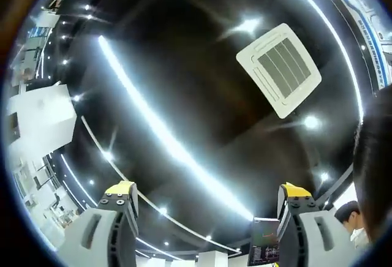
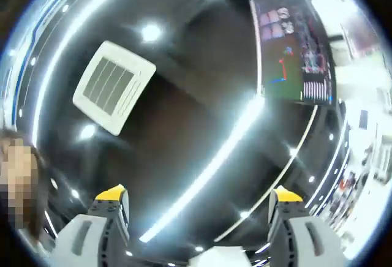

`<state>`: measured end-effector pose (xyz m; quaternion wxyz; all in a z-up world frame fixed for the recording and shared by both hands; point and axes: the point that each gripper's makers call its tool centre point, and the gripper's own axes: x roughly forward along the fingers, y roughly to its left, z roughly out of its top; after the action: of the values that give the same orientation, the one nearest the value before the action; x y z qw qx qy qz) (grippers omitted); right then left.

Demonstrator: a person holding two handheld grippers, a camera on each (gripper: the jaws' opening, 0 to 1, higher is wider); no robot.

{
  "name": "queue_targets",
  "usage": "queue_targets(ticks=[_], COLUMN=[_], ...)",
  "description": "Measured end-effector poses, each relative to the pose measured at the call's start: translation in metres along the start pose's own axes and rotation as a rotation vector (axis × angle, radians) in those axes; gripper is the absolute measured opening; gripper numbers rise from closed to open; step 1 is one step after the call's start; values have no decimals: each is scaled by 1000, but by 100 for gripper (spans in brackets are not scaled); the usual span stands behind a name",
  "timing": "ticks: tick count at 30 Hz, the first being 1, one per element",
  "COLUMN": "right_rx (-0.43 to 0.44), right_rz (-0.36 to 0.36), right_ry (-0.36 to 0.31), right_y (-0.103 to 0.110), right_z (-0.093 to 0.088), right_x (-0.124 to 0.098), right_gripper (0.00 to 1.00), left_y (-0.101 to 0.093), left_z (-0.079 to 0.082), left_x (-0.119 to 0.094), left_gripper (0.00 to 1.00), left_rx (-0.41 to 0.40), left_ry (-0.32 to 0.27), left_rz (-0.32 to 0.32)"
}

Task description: Find the charging cable on the desk, coil it up and secure with Velcro.

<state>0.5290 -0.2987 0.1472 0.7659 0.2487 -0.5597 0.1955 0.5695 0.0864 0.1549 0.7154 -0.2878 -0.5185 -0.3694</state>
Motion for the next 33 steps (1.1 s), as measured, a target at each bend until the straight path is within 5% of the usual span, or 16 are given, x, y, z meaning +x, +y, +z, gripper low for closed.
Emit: queue_targets(ticks=[2, 4, 6, 8, 11, 13, 15, 17, 21, 22, 25, 29, 33], right_rx=[-109, -128, -143, -148, -88, -6, 167, 247, 69, 18, -72, -153, -293], right_rz=[12, 16, 12, -2, -4, 49, 69, 83, 31, 23, 50, 26, -59], right_ry=[-39, -98, -85, -96, -124, -112, -60, -55, -163, -89, 3, 9, -39], right_y=[3, 6, 7, 6, 5, 11, 14, 13, -1, 0, 7, 11, 0], right_z=[8, 17, 16, 20, 25, 23, 17, 18, 32, 19, 5, 1, 13], right_x=[1, 0, -1, -3, -4, -1, -1, 1, 3, 1, 5, 5, 1], right_gripper=[95, 95, 95, 95, 95, 95, 93, 90, 95, 95, 95, 86, 91], left_y=[-5, -8, -10, -28, -28, -21, -14, -9, -7, -5, -3, 7, 25], left_z=[-7, -13, -15, -12, -2, 11, 4, 1, -35, -41, -54, -70, -63], left_x=[1, 1, 3, 5, 6, 6, 5, 6, 2, 2, 3, 3, 3], left_gripper=[94, 94, 94, 94, 91, 94, 94, 92, 78, 80, 92, 88, 86], left_rx=[54, 75, 72, 39, -35, -12, -15, 5, 210, 245, 282, 282, 289], left_ry=[41, 75, 89, 73, 15, -86, -40, -14, 212, 241, 274, 331, 307], left_rz=[-23, -35, -45, -158, -145, -117, -84, -67, -79, -66, -36, 4, 94])
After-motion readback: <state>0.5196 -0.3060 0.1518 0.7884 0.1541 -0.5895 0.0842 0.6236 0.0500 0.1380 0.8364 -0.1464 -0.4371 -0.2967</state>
